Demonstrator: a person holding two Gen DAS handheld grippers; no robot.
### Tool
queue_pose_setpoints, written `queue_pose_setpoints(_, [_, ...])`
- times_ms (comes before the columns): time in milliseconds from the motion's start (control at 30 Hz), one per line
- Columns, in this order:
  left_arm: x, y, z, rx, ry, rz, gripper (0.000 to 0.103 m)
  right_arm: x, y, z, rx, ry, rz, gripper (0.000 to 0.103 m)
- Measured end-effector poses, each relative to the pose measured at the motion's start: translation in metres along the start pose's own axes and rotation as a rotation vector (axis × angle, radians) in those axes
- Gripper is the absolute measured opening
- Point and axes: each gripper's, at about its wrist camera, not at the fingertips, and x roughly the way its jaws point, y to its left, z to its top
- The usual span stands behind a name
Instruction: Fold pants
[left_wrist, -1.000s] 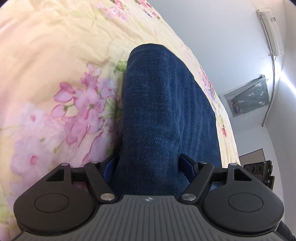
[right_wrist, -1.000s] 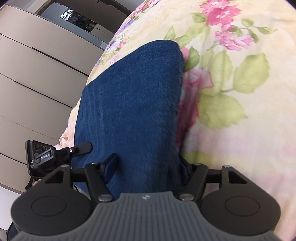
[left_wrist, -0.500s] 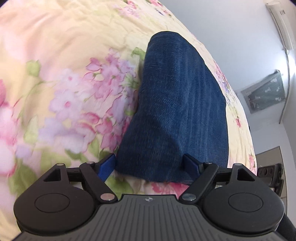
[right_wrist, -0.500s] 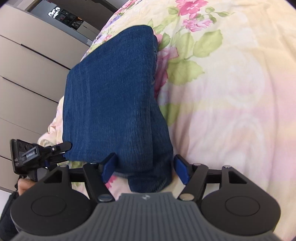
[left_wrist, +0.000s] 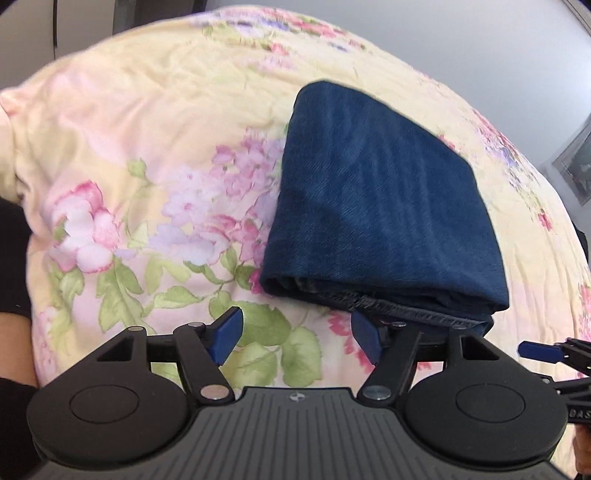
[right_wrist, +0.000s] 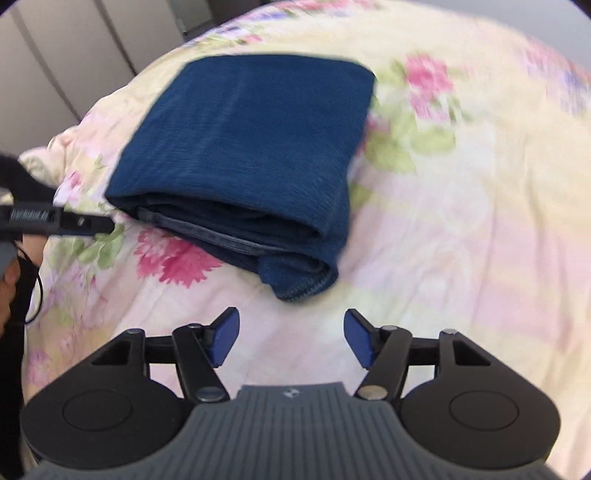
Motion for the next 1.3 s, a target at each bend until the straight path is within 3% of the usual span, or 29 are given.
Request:
queue_pose_setpoints(133, [-0.031,-0.026,0.002,0.005,-0.1,0.101,0.088,-0.03,0.027,0.005,-0.027,-0.079,-0.076,0.081])
queue_pose_setpoints(233, [-0.056,-0.039,-0.002,-0.026,-0.175,0.097,0.092,-0.048,0.049,0.007,-0.032,-0.122,-0.121,0.082])
queue_pose_setpoints(333, [-0.075,-0.054,-0.011,-0.034,-0.233,0.148,0.094,-0.059,0.067,0.011,-0.012,-0.147,-0.165,0.082])
queue_pose_setpoints(467, [-0.09,-0.068,-0.023,-0.019,-0.267,0.146,0.095,-0.088,0.073,0.008,0.101,-0.231,-0.163,0.082])
queue_pose_setpoints(633, [-0.096,-0.076,-0.028,0.021,-0.266,0.119,0.096,-0.107,0.078,-0.009,0.2,-0.302,-0.236,0.082])
queue_pose_setpoints(833, [-0.1,-0.093,-0.036,0.085,-0.29,0.143,0.096,-0.119,0.077,-0.028,0.261,-0.355,-0.291,0.082])
queue_pose_setpoints(1033, [-0.097,-0.099,-0.038,0.104,-0.283,0.143,0.096,-0.117,0.086,-0.029,0.242,-0.345,-0.333,0.082])
queue_pose_setpoints(1300, [-0.094,-0.101,-0.041,0.12,-0.265,0.125,0.096,-0.113,0.091,-0.032,0.244,-0.328,-0.327,0.082])
